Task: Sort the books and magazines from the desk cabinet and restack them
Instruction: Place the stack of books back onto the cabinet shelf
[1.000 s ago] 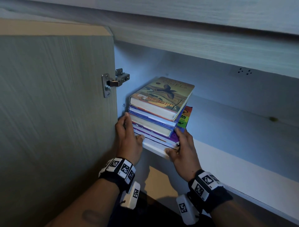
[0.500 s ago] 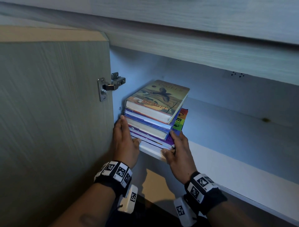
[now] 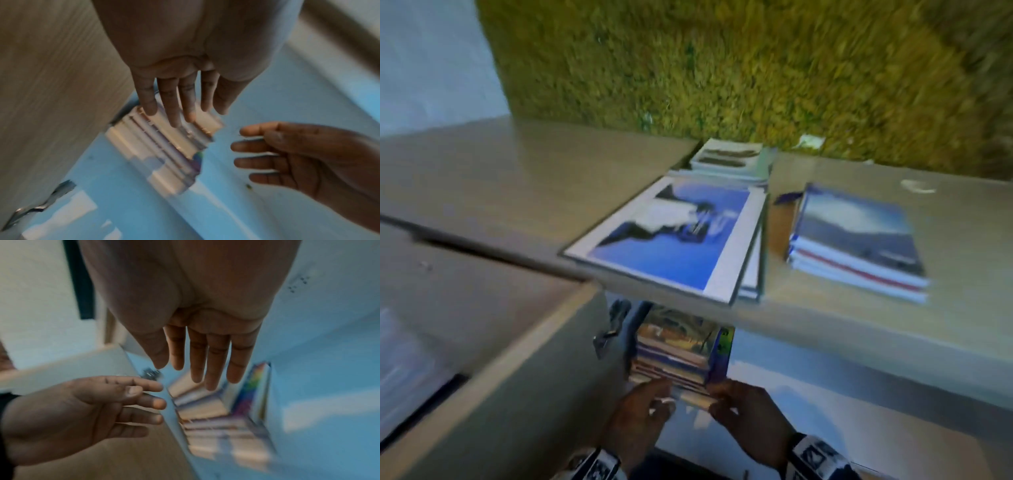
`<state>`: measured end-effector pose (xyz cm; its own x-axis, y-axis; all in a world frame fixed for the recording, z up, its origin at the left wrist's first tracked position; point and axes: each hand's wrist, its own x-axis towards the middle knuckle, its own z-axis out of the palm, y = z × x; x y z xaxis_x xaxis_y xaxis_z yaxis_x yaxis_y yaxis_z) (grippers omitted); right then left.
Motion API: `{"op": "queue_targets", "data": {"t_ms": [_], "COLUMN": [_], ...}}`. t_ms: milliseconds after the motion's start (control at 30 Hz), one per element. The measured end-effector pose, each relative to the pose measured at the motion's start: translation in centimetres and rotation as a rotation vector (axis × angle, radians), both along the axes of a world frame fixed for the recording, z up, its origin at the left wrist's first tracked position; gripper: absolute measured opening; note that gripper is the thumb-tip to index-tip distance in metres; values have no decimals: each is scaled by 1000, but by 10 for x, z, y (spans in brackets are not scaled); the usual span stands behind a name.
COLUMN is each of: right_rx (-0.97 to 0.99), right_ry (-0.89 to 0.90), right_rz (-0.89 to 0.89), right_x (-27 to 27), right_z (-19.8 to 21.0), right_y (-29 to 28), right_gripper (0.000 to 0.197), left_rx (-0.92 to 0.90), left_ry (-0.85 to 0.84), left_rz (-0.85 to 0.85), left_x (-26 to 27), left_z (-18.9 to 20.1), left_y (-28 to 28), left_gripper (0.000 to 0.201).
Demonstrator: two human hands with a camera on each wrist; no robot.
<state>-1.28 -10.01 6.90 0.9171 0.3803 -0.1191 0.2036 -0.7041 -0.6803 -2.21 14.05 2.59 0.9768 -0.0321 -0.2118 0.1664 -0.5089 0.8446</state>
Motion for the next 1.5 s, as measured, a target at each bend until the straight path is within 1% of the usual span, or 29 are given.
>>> {"op": "queue_targets", "data": {"t_ms": [33,67,133,200,233,267,333,400,433,500,533,600,633,700,767,833,900,967,1033,1067,1100,1133,1200,1233,1267,1333,1367,1433,1500], "right_rx": [25,47,103,192,238,286,376,409,392,324,279,155,108,77,51,57,74,114,246,329,400,449,506,529,558,623,640,637,633], "right_ry": [6,4,43,91,105,98,43,-48,-94,-134,-122,-58,-7,112,183,173,160,170,174,175,177,178,201,211,224,250,258,243,200], "right_rz": [27,60,112,127,108,74,-27,-184,-274,-452,-544,-688,-723,-729,-702,-707,-724,-743,-778,-793,-803,-807,-819,-818,-823,-843,-843,-834,-868], "right_x": [-13,-23,-45,-60,-62,-61,-50,-28,-14,15,28,49,56,67,71,70,68,65,59,55,50,44,29,20,11,-11,-23,-51,-82], "right_z": [34,68,135,200,230,257,299,326,329,326,319,304,296,280,266,261,259,257,251,246,245,246,252,258,260,265,263,257,247], "right_y": [0,-2,-5,-13,-21,-30,-54,-86,-104,-137,-151,-170,-175,-178,-172,-164,-159,-157,-159,-162,-163,-163,-155,-150,-146,-136,-131,-117,-101], "right_gripper": [13,20,19,7,3,5,9,14,15,7,10,35,47,63,70,65,59,62,60,57,56,57,64,63,56,33,28,32,44], "left_rx": [-38,-57,-84,-55,-58,-73,-161,-171,-162,-138,-78,102,162,228,240,255,219,140,42,8,-33,-99,-237,-277,-316,-384,-410,-476,-552], "left_ry": [-22,-56,-27,-45,-28,-14,-51,-166,-189,-152,-123,-50,-18,58,145,166,187,257,315,325,310,295,249,224,211,198,195,197,223], "left_rz": [-65,-144,-260,-365,-416,-440,-398,-360,-347,-287,-276,-283,-284,-291,-271,-225,-177,-105,-47,-35,-31,-27,-51,-72,-83,-100,-110,-115,-116], "left_x": [-10,-15,-35,-40,-38,-35,-19,11,29,64,81,107,114,122,123,127,133,134,127,121,114,109,90,78,68,44,31,4,-24], "left_z": [29,59,144,221,256,291,344,378,387,392,389,376,372,361,352,344,337,331,324,322,320,312,310,314,314,318,321,322,316], "left_y": [-3,-4,-18,-32,-40,-50,-73,-99,-113,-139,-152,-173,-181,-194,-203,-207,-209,-210,-211,-209,-207,-204,-198,-196,-192,-180,-172,-150,-127], "left_gripper": [29,31,6,27,29,29,28,39,41,49,56,68,76,88,84,75,72,67,54,45,40,41,41,39,41,46,48,47,48]}}
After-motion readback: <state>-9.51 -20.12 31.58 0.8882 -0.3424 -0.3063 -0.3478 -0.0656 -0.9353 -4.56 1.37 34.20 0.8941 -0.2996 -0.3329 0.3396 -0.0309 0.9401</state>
